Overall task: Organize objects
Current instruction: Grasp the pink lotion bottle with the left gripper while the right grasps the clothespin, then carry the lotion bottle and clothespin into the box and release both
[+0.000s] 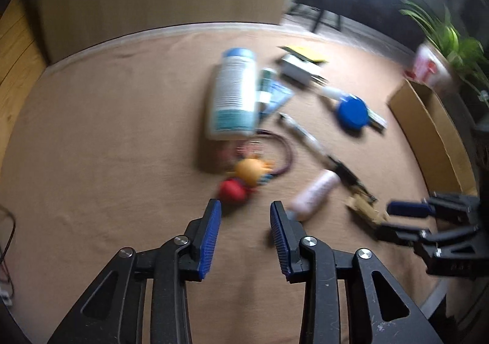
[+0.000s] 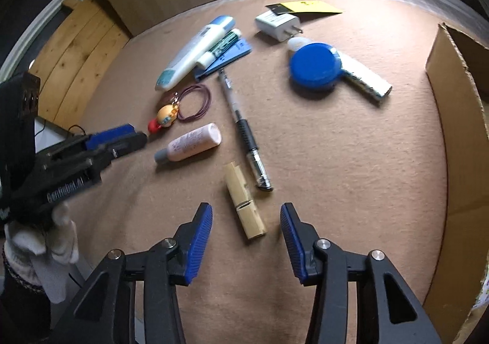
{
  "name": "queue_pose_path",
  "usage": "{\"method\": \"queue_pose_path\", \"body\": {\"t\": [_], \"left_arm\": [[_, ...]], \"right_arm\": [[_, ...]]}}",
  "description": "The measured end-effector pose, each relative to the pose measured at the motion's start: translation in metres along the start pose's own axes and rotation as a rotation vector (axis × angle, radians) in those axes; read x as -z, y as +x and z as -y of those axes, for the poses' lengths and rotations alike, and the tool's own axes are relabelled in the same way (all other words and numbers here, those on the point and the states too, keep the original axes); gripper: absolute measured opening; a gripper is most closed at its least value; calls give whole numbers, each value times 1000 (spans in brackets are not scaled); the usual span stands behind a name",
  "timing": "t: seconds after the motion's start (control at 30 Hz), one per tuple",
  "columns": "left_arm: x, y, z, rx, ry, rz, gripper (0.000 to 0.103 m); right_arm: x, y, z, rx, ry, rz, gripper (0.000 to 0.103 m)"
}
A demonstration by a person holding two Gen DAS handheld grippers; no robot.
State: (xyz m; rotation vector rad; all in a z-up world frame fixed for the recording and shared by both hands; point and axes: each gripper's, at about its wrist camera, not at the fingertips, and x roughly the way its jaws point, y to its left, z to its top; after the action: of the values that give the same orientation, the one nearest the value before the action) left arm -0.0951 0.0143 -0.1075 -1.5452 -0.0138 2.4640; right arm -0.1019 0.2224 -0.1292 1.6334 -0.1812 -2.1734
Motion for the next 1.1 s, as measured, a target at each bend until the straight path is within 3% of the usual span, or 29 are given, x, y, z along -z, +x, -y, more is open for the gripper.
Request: {"method": "queue_pose_path", "body": {"t": [0.17, 0.53, 0.67, 0.77, 0.9, 1.1], "left_arm": [[-1, 14, 31, 12, 77, -18, 37], [-14, 41, 52, 42, 138, -79, 37], [-13, 46, 58, 46, 155, -98, 30], [-14, 46, 55, 60, 129, -102, 21], [-9, 44, 52, 65, 102, -98, 21], [5, 37, 42, 85, 31, -85, 21]], "right_arm": [[-3, 6, -4, 24, -23, -8, 36], [-2, 11, -18, 42, -54, -40, 28], [-2, 12, -20, 63, -59, -39, 25], [-3, 12, -22, 79, -65, -34, 20], [-3, 13, -29, 105, -94, -35, 12], [4, 5, -28, 93, -74, -20, 12]]}}
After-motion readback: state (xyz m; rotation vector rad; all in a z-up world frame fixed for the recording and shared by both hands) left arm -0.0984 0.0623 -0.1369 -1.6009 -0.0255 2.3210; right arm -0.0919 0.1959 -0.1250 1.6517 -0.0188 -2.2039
